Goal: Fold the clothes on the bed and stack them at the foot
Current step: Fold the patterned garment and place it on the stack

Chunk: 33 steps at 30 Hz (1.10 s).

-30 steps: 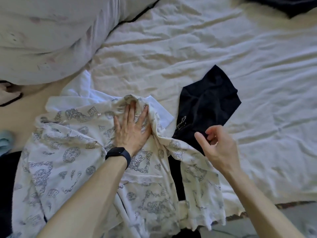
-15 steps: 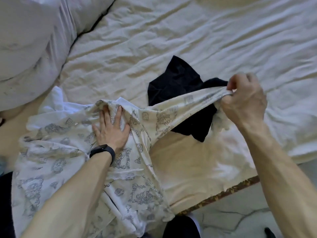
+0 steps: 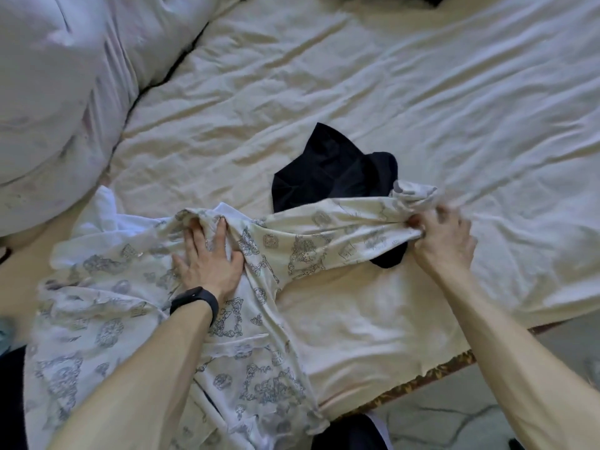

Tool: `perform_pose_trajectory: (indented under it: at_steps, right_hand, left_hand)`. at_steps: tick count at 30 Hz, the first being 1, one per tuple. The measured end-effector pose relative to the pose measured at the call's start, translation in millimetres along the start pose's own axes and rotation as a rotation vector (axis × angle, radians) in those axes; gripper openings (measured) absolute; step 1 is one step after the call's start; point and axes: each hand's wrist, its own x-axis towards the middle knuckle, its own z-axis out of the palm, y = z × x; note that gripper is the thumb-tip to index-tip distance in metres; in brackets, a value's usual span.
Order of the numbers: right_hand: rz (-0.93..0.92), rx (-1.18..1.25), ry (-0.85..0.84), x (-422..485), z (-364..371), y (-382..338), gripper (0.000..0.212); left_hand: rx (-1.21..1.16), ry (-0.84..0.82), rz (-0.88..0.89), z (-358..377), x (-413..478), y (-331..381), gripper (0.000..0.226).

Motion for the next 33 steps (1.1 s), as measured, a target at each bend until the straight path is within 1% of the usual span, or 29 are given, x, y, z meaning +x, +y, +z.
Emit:
perform_pose_trajectory:
  at_steps: [1, 3, 4, 5, 7, 8, 9, 10, 11, 12, 13, 14, 15, 16, 18, 19, 20, 21, 22, 23, 25, 26, 27, 28, 29, 30, 31, 32, 33]
  right_hand:
    - [0.051, 0.05, -0.051, -2, 5, 6, 0.036]
    - [0.088, 0.231, -0.052, -4, 7, 10, 0.042]
    - [0.121, 0.403, -0.045, -3, 6, 7, 0.048]
    - [0.188, 0.625, -0.036, -1, 4, 4, 0.056]
    - [0.395, 1.056, -0.022, 8, -2, -2, 0.065]
    - [0.494, 1.226, -0.034, 15, -5, -5, 0.069]
    - [0.558, 1.308, -0.059, 21, -8, -7, 0.072]
    - [0.572, 1.283, -0.095, 27, -12, -8, 0.075]
    - [0.543, 1.198, -0.157, 32, -16, -9, 0.071]
    - [0.478, 1.092, -0.235, 34, -20, -11, 0.057]
    - [0.407, 1.005, -0.286, 36, -23, -13, 0.037]
    - [0.348, 0.972, -0.276, 38, -27, -14, 0.02]
    - [0.299, 1.027, -0.198, 39, -33, -15, 0.014]
    - [0.274, 1.178, -0.077, 41, -43, -17, 0.017]
    - [0.229, 1.494, 0.251, 47, -62, -16, 0.024]
    - [0.192, 1.534, 0.399, 50, -67, -13, 0.026]
    - [0.17, 1.497, 0.506, 52, -70, -10, 0.028]
    - [0.189, 1.414, 0.561, 52, -69, -8, 0.029]
    - [0.239, 1.315, 0.563, 52, -64, -6, 0.031]
    - [0.294, 1.233, 0.51, 51, -56, -3, 0.032]
    - [0.39, 1.144, 0.285, 48, -36, 6, 0.03]
    - [0.433, 1.145, 0.18, 46, -28, 12, 0.035]
    - [0.473, 1.186, 0.129, 44, -21, 18, 0.04]
    - [0.525, 1.267, 0.106, 43, -18, 23, 0.041]
    - [0.586, 1.37, 0.074, 43, -17, 27, 0.037]
    - [0.625, 1.448, 0.013, 43, -17, 31, 0.028]
    - [0.636, 1.465, -0.084, 43, -17, 34, 0.016]
    - [0.621, 1.416, -0.196, 44, -17, 37, 0.015]
    - [0.596, 1.346, -0.307, 43, -17, 36, 0.018]
  left_hand:
    - [-0.026, 0.028, -0.011, -1, -1, 4, 0.073]
    - [-0.105, 0.119, -0.029, -5, -4, 17, 0.069]
    - [-0.145, 0.184, -0.029, -8, -6, 24, 0.066]
    - [-0.171, 0.258, -0.016, -9, -9, 29, 0.062]
    - [-0.189, 0.381, 0.026, -9, -13, 38, 0.059]
    - [-0.193, 0.41, 0.037, -9, -13, 42, 0.061]
    - [-0.194, 0.42, 0.037, -9, -14, 44, 0.062]
    - [-0.193, 0.417, 0.024, -8, -14, 46, 0.062]
    - [-0.201, 0.405, -0.004, -7, -14, 48, 0.06]
    - [-0.217, 0.387, -0.044, -7, -13, 49, 0.057]
    - [-0.235, 0.367, -0.081, -8, -13, 49, 0.055]
    - [-0.243, 0.355, -0.099, -8, -13, 49, 0.055]
    - [-0.228, 0.357, -0.083, -7, -13, 48, 0.056]
    - [-0.181, 0.36, -0.032, -7, -11, 46, 0.057]
    - [-0.011, 0.331, 0.106, -6, -6, 39, 0.062]
    - [0.087, 0.29, 0.155, -5, -1, 36, 0.064]
    - [0.167, 0.233, 0.179, -4, 4, 33, 0.065]
    - [0.225, 0.168, 0.181, -4, 8, 31, 0.067]
    - [0.258, 0.108, 0.169, -3, 12, 31, 0.068]
    - [0.272, 0.064, 0.148, -3, 13, 32, 0.069]
    - [0.298, 0.021, 0.104, -4, 14, 41, 0.07]
    - [0.303, 0.019, 0.087, -6, 14, 47, 0.071]
    - [0.291, 0.041, 0.084, -10, 14, 55, 0.068]
    - [0.257, 0.091, 0.109, -14, 14, 62, 0.061]
    - [0.198, 0.151, 0.161, -18, 14, 68, 0.049]
    - [0.124, 0.187, 0.23, -22, 14, 76, 0.038]
    - [0.058, 0.184, 0.299, -25, 14, 85, 0.032]
    - [0.013, 0.154, 0.355, -28, 14, 93, 0.029]
    - [-0.014, 0.125, 0.397, -31, 14, 99, 0.027]
